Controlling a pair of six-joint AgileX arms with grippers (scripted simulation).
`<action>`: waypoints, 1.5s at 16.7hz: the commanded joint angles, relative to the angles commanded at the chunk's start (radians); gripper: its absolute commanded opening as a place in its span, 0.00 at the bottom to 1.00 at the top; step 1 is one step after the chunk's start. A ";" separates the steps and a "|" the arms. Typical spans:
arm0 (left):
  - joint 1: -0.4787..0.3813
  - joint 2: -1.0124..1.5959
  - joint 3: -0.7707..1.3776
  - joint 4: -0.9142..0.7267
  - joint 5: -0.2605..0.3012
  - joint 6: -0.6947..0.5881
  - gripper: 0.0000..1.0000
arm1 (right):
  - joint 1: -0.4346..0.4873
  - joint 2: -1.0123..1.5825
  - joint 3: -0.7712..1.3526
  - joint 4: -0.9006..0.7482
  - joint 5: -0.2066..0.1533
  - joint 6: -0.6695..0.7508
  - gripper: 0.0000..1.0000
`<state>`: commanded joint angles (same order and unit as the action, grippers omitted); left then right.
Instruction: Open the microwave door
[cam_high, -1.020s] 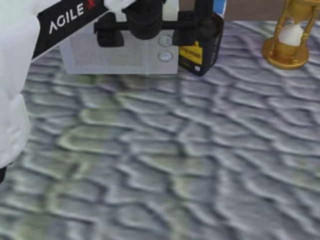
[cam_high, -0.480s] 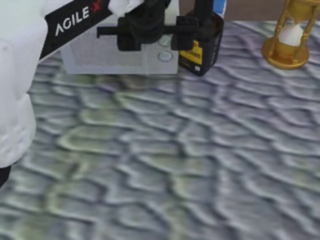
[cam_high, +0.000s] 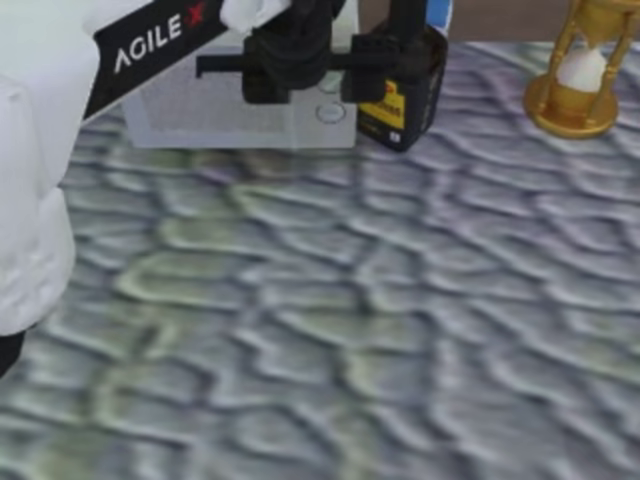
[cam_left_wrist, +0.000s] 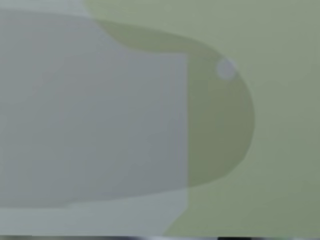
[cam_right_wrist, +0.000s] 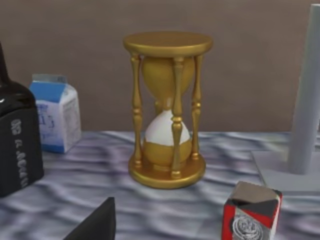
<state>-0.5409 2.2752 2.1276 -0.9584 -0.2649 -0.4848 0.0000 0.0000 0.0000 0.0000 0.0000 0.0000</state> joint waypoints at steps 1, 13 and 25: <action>0.000 0.000 0.000 0.000 0.000 0.000 0.00 | 0.000 0.000 0.000 0.000 0.000 0.000 1.00; -0.030 -0.115 -0.186 0.064 -0.015 -0.029 0.00 | 0.000 0.000 0.000 0.000 0.000 0.000 1.00; -0.030 -0.115 -0.186 0.064 -0.015 -0.029 0.00 | 0.000 0.000 0.000 0.000 0.000 0.000 1.00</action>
<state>-0.5706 2.1604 1.9414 -0.8948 -0.2797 -0.5135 0.0000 0.0000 0.0000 0.0000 0.0000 0.0000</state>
